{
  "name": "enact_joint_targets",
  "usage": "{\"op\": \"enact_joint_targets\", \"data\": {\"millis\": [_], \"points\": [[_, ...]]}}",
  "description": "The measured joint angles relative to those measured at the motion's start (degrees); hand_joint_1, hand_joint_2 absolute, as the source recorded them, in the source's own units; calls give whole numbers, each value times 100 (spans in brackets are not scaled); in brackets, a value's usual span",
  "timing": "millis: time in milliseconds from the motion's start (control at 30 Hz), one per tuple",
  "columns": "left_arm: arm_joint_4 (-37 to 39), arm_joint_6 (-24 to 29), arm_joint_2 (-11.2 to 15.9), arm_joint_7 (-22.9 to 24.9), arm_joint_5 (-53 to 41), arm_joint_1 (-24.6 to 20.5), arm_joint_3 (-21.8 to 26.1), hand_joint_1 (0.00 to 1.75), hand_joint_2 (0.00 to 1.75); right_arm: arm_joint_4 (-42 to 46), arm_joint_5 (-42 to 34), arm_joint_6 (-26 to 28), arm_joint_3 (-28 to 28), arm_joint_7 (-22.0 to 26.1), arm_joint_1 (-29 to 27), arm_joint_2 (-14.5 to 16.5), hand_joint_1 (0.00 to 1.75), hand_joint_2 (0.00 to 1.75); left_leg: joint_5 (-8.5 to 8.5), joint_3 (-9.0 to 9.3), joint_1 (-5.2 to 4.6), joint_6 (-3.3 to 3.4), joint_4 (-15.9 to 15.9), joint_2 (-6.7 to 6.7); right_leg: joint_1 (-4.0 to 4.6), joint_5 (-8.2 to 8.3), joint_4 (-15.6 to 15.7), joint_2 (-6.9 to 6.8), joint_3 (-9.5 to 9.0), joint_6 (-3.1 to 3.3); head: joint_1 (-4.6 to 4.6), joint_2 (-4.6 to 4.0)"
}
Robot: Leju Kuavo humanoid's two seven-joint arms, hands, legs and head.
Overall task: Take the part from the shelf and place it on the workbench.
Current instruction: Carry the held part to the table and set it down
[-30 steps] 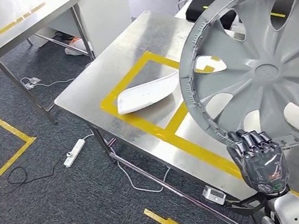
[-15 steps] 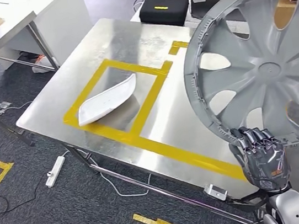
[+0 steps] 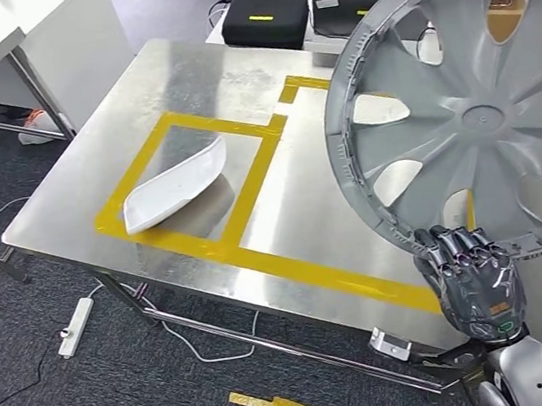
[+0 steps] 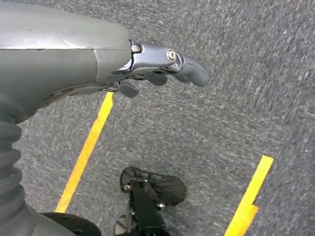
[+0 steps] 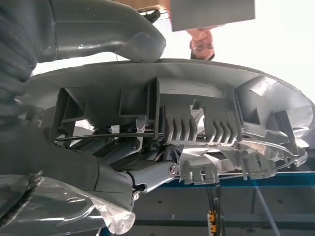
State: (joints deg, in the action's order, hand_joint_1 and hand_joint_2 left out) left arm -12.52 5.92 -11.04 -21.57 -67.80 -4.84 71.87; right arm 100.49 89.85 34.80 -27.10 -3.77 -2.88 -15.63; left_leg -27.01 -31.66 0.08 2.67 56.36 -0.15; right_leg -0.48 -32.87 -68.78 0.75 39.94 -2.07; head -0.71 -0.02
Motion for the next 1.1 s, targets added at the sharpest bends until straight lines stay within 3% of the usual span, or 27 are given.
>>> {"op": "enact_joint_targets", "data": {"millis": [33,67,100,200,267,433,533,633,767,800,1100], "points": [[0,0,-2,0,0,13,0,0,175,-3,0,-1,-1,-3,13,-12,175,175,1,-7,2,-3,3,26,-19,-122,-329,-25,139,-30,1,0],[0,-2,-4,1,0,22,0,0,175,-7,0,-1,-1,-8,16,-21,175,175,1,-9,6,-9,6,47,-39,-142,-481,-35,191,-58,1,0],[0,-4,-8,1,0,26,0,0,175,-10,0,-2,0,-13,17,-32,175,175,-2,-9,14,-21,13,63,-58,-50,-394,-47,129,-84,-1,0],[-1,-9,-19,1,0,19,0,0,175,-15,0,-22,-2,-33,61,-64,175,175,-44,-16,32,-114,73,91,-101,409,738,-120,-505,-138,-9,0],[-2,-10,-11,2,1,19,0,0,175,-15,2,-57,-13,-58,114,-87,175,175,-70,-39,10,-167,124,99,-102,466,1118,-131,-722,-103,-9,0],[-2,-71,5,9,67,12,5,0,175,-26,2,-226,-96,-180,262,-145,175,175,-32,-55,-9,-11,119,100,-88,484,1135,-96,-713,-38,9,0],[-2,-83,4,9,81,7,7,0,175,-30,0,-297,-179,-244,404,-173,175,175,-10,-54,-3,7,99,100,-68,481,1131,-96,-705,10,8,0],[-2,-85,1,9,84,6,7,0,175,-37,4,-346,-259,-270,499,-199,175,175,5,-55,13,-42,86,100,-48,477,1127,-99,-702,32,7,0],[-2,-93,-7,9,85,6,9,0,175,-59,9,-397,-354,-329,603,-227,175,175,4,-58,42,-260,66,100,-32,477,1119,-104,-693,42,5,0],[-2,-99,-9,10,85,6,9,0,175,-70,8,-421,-386,-357,644,-235,175,175,4,-60,45,-286,64,100,-31,479,1118,-103,-692,45,4,0],[-2,-175,-15,20,27,-12,11,0,175,-329,13,-695,-941,-456,1162,-249,175,175,2,-78,23,-297,87,100,-52,492,1120,-104,-691,43,3,0]]}}
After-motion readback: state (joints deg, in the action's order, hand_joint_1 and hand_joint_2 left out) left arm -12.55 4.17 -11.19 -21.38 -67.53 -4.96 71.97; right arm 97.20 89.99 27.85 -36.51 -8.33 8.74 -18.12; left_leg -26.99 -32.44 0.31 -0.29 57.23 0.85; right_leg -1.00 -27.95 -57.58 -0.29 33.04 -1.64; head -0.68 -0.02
